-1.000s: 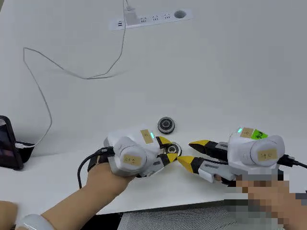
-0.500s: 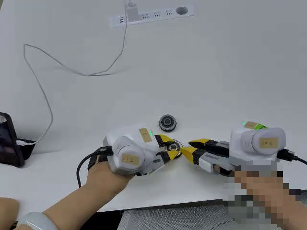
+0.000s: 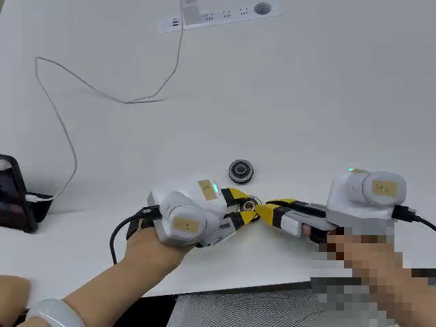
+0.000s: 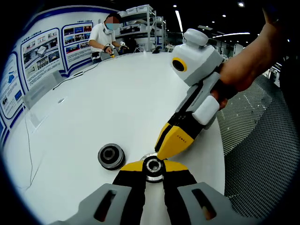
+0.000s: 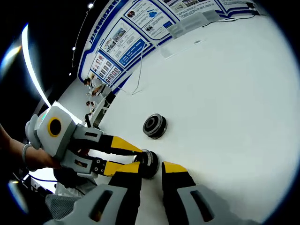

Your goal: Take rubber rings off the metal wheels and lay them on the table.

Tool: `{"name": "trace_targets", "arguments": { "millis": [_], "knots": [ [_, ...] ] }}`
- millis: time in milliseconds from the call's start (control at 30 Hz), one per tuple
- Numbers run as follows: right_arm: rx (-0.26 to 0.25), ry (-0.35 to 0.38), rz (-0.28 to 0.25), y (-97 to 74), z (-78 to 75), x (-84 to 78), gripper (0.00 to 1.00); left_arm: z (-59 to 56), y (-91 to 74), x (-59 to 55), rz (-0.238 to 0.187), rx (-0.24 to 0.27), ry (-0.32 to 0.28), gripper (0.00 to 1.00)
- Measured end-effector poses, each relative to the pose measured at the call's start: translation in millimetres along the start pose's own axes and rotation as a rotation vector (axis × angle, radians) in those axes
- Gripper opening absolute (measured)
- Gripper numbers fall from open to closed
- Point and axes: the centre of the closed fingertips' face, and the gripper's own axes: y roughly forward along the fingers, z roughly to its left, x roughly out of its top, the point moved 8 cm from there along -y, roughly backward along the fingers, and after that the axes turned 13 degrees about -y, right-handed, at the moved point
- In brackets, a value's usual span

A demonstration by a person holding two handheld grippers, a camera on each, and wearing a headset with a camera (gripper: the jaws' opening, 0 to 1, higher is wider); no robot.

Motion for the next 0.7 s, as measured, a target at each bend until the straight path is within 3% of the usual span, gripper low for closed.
{"name": "trace_targets", "arguments": {
  "millis": [67,100,267,367,700],
  "knots": [
    [0.008,0.025,-0.005,0.7,-1.7,-0.7,0.18,0.0,-0.2,-0.1,0.0,0.0,-0.001,0.13],
    [0.021,0.071,-0.009,1.1,0.3,-0.7,0.18,0.1,-0.4,-0.2,-0.001,0.0,-0.002,0.13],
    [0.025,0.121,-0.011,3.3,-1.5,-2.0,0.17,-0.4,-1.1,-0.2,-0.004,0.0,-0.007,0.13],
    [0.053,0.171,-0.018,3.3,4.4,-0.5,0.18,-0.6,-1.3,-0.3,-0.006,0.0,-0.01,0.13],
    [0.062,0.149,-0.024,-1.7,8.2,1.2,0.17,0.5,-0.8,-0.9,-0.009,0.0,-0.017,0.13]
  ]
}}
